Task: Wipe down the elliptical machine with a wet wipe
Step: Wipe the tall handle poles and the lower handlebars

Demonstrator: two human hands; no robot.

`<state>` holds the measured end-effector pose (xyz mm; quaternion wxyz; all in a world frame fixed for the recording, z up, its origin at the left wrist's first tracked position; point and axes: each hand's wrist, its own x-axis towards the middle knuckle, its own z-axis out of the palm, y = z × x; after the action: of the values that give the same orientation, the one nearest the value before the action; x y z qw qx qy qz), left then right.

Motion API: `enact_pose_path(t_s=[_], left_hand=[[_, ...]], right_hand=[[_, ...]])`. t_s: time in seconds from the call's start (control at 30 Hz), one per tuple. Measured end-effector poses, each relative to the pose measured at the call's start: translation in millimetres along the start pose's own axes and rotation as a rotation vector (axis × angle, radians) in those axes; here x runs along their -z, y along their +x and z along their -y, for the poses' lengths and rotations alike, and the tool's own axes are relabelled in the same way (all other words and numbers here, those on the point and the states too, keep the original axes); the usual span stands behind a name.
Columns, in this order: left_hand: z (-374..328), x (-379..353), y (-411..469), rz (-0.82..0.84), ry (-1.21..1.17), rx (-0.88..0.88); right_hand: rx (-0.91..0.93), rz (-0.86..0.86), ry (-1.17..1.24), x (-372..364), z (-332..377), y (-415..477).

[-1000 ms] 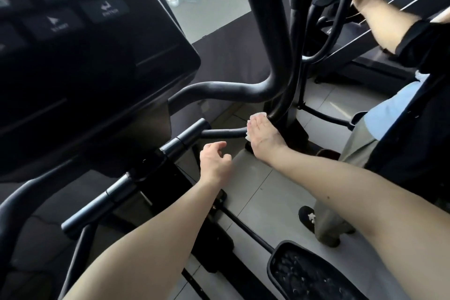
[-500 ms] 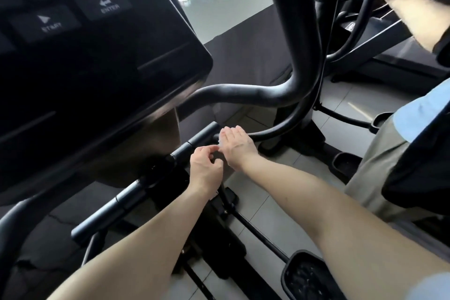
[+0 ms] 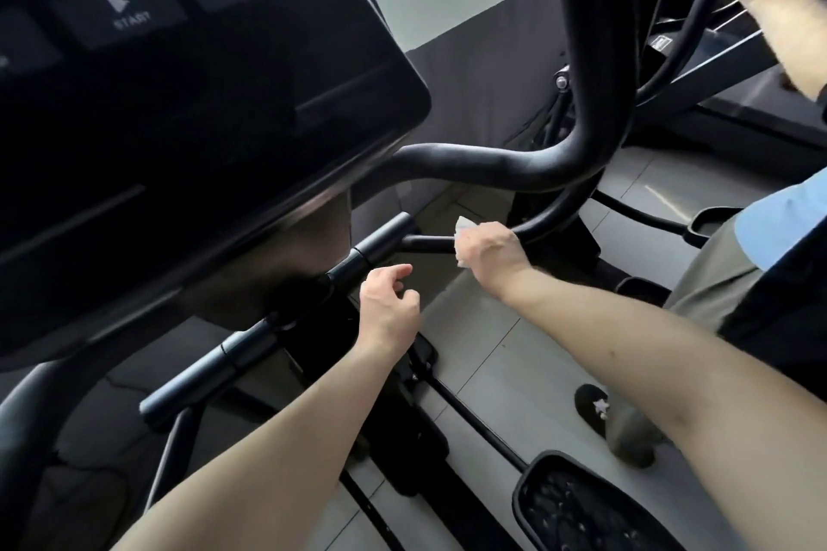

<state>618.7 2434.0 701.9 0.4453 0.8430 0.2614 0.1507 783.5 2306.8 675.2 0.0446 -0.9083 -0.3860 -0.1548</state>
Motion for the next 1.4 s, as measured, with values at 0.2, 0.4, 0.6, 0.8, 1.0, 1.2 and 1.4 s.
enact_pose_path(t_s=[0.2, 0.4, 0.6, 0.8, 1.0, 1.2, 1.4], left_hand=[[10, 23, 1, -0.076, 0.002, -0.014], [7, 27, -4, -0.066, -0.002, -0.014], [-12, 18, -28, -0.018, -0.049, 0.005], [-36, 14, -63, 0.009, -0.072, 0.0], [-61, 14, -125, 0.034, -0.076, 0.007], [-62, 13, -222, 0.131, -0.146, 0.131], [-54, 29, -311, 0.206, -0.344, 0.173]], right_hand=[[-0.146, 0.202, 0.188, 8, 81, 41], [0.01, 0.274, 0.004, -12, 54, 27], [0.094, 0.015, -0.329, 25, -7, -9], [0.01, -0.017, -0.409, 92, -42, -38], [-0.286, 0.17, 0.318, 156, 3, -128], [-0.537, 0.198, 1.004, 181, 47, -252], [-0.611, 0.314, 1.435, 205, 76, -317]])
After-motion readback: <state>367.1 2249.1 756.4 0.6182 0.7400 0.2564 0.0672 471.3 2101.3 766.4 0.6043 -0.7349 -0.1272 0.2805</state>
